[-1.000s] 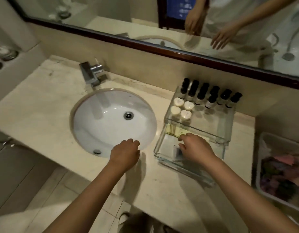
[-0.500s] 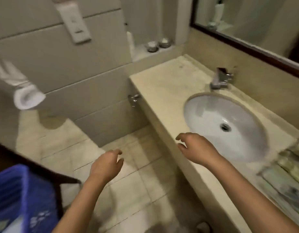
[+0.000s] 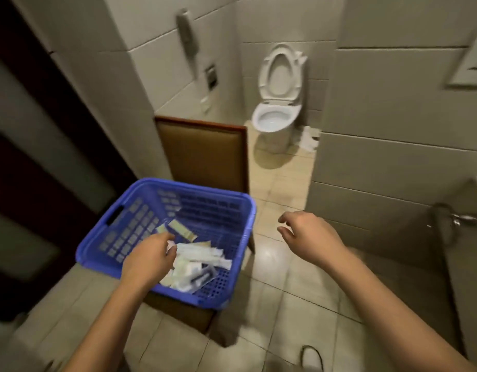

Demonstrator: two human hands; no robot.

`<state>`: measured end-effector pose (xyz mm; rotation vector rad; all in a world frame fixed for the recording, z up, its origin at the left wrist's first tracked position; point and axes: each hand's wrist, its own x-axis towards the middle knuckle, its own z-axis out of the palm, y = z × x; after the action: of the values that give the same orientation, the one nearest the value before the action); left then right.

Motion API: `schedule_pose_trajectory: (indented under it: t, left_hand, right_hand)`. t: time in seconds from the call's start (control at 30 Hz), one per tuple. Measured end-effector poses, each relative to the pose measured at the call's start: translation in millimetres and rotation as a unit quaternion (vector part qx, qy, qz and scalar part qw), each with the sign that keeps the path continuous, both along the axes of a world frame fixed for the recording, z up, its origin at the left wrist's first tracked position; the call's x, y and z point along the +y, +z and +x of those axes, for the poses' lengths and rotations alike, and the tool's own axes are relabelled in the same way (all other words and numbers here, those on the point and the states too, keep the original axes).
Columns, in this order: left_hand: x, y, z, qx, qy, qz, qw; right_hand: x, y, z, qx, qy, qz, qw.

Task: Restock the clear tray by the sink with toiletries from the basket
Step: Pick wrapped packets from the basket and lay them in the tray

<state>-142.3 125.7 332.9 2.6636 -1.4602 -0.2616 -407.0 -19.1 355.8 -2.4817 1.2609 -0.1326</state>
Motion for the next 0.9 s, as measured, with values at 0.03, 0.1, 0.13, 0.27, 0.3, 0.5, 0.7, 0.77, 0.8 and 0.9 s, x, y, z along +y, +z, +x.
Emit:
schedule_pose_trajectory:
  t: [0.03, 0.1, 0.13, 0.27, 0.3, 0.5, 0.7, 0.77, 0.8, 0.9]
  left_hand:
    - [9.0, -5.0, 12.2, 0.005, 0.024, 0.01, 1.0]
    - [26.5, -17.8, 36.4, 0.02, 0.077, 0.031, 0.996]
    - [33.0, -25.4, 47.3, 0.024, 0.099, 0.039, 0.994]
    - [38.4, -50.8, 79.1, 0.033, 0.145, 0.08, 0.986]
    - [34.6, -55.1, 86.8, 0.035, 0.16, 0.09, 0.982]
    - [-9.0, -74.5, 122.8, 0.051, 0.22, 0.161, 0.961]
    - [-48.2, -98.5, 153.0, 0.074, 0.249, 0.181, 0.949]
    - [-51.3, -113.1, 166.5, 0.087, 0.258, 0.19, 0.943]
    - [-51.6, -121.4, 173.7, 0.096, 0.263, 0.192, 0.941]
    - [-51.3, -145.5, 197.0, 0.122, 0.271, 0.197, 0.934]
  right_hand:
    - [-2.0, -2.2, 18.2, 0.007, 0.026, 0.001, 1.0]
    - [-7.7, -9.8, 54.5, 0.028, 0.081, 0.003, 0.996]
    - [-12.4, -15.3, 70.9, 0.039, 0.108, 0.004, 0.993]
    - [-37.8, -37.1, 120.5, 0.064, 0.183, 0.009, 0.981]
    - [-48.5, -43.4, 133.2, 0.072, 0.198, 0.014, 0.977]
    - [-108.7, -80.8, 208.2, 0.145, 0.278, 0.021, 0.95]
    - [-129.7, -119.4, 281.0, 0.205, 0.327, 0.02, 0.922]
    - [-133.5, -135.1, 303.2, 0.218, 0.33, 0.033, 0.918]
    - [-135.3, -143.3, 314.2, 0.223, 0.33, 0.04, 0.916]
    - [-142.7, -172.5, 345.1, 0.236, 0.313, 0.065, 0.918]
